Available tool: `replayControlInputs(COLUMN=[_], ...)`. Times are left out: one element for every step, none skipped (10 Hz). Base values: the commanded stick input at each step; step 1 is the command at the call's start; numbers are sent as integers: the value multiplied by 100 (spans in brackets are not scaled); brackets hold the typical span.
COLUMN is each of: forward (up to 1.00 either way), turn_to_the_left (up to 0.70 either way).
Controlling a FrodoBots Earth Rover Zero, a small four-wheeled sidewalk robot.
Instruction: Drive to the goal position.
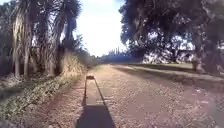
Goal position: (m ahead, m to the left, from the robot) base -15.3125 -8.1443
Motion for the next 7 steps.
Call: replayControlInputs(forward=[0, 0, 0, 0, 0, 0, 0], turn_to_the_left=[-100, -100, -100, -100, -100, -100, -100])
